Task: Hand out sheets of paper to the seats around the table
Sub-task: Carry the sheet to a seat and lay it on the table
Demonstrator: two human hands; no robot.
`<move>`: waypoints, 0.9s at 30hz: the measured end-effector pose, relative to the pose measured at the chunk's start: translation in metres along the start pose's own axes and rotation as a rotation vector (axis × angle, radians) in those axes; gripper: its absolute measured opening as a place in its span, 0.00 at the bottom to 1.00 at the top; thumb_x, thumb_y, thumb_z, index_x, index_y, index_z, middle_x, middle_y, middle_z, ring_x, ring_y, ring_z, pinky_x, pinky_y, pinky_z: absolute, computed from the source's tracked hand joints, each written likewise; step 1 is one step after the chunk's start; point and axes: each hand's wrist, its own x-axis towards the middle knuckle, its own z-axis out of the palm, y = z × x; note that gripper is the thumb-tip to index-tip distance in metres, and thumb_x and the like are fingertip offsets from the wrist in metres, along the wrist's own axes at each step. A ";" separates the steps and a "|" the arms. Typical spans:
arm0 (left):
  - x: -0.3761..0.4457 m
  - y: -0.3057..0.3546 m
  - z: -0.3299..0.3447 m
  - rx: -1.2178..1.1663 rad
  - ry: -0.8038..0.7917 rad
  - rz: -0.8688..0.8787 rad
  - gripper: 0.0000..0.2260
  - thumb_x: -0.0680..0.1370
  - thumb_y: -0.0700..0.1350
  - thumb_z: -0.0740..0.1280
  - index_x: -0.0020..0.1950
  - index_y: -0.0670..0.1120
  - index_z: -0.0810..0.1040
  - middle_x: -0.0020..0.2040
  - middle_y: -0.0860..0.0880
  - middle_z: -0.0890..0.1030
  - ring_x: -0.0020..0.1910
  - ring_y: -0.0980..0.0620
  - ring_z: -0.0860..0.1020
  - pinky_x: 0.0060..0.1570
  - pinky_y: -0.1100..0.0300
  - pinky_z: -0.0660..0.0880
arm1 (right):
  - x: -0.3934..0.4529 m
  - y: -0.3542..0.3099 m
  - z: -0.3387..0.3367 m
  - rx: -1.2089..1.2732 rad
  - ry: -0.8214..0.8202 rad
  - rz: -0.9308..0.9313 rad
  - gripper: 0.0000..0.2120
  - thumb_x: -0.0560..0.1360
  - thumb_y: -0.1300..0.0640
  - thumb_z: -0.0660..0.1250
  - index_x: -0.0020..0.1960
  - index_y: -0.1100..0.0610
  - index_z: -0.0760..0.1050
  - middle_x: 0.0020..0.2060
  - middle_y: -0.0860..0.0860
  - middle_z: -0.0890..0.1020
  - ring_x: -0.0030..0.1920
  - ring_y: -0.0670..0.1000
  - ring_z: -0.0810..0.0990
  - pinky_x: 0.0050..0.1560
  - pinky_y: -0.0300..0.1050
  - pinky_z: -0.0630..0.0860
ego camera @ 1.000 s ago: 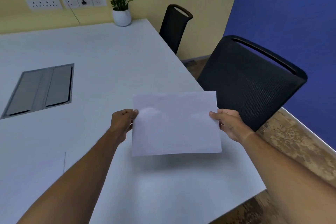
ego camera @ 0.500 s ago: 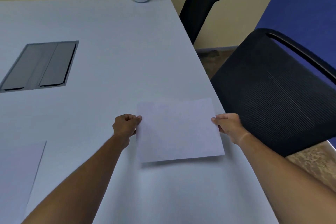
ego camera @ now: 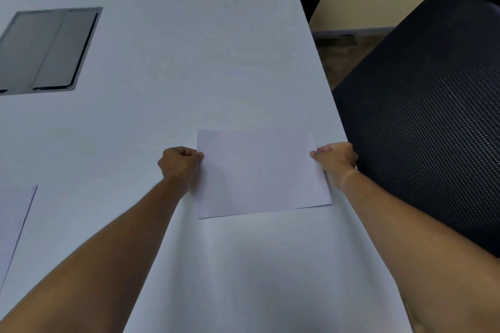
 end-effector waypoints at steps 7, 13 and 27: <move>0.008 0.005 0.006 0.057 0.042 0.006 0.03 0.70 0.45 0.75 0.38 0.46 0.83 0.40 0.46 0.84 0.40 0.47 0.82 0.48 0.55 0.80 | 0.002 -0.002 0.004 -0.056 0.046 0.026 0.06 0.68 0.59 0.78 0.41 0.57 0.82 0.47 0.55 0.84 0.47 0.56 0.83 0.49 0.48 0.81; 0.012 0.005 0.010 0.085 0.052 0.022 0.04 0.71 0.45 0.75 0.39 0.45 0.83 0.40 0.48 0.83 0.41 0.47 0.81 0.46 0.58 0.77 | 0.002 -0.003 0.005 -0.078 0.057 0.023 0.06 0.68 0.59 0.77 0.43 0.58 0.82 0.47 0.55 0.84 0.47 0.56 0.82 0.46 0.45 0.79; 0.016 -0.002 0.010 0.162 0.080 0.074 0.05 0.69 0.46 0.76 0.40 0.46 0.82 0.42 0.48 0.83 0.45 0.47 0.81 0.47 0.59 0.75 | 0.001 0.002 0.008 -0.149 0.030 -0.047 0.05 0.73 0.58 0.71 0.48 0.59 0.81 0.48 0.54 0.82 0.42 0.52 0.78 0.41 0.42 0.76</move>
